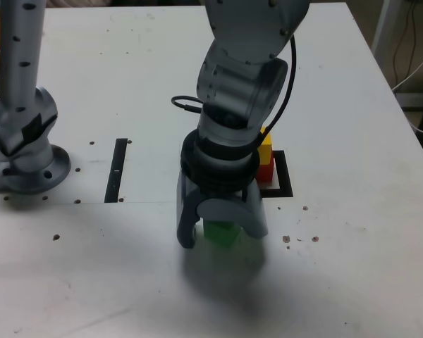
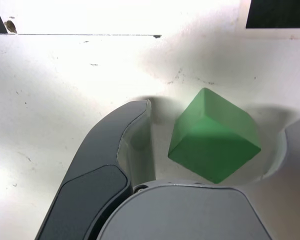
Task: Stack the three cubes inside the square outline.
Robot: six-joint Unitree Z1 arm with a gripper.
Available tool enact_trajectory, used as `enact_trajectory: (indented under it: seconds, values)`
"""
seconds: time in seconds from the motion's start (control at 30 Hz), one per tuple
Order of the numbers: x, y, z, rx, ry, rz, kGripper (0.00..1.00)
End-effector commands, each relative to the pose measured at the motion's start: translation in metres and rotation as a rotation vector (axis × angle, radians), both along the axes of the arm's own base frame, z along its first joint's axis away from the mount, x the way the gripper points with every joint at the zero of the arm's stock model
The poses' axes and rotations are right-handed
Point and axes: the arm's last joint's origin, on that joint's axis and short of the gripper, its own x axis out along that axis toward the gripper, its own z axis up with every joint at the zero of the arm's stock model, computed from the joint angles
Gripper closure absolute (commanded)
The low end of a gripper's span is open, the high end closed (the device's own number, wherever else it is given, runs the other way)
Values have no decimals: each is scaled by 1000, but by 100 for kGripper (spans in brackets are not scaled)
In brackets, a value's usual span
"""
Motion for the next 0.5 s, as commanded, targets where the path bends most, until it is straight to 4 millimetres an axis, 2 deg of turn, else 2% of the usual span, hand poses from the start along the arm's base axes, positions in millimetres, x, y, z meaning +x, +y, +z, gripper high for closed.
enact_trajectory:
  seconds: [0.0, 0.47]
  values:
    - [0, 1, -2, 5, 6, 5, 17]
    - [0, 2, -6, -16, 1, 11, 28]
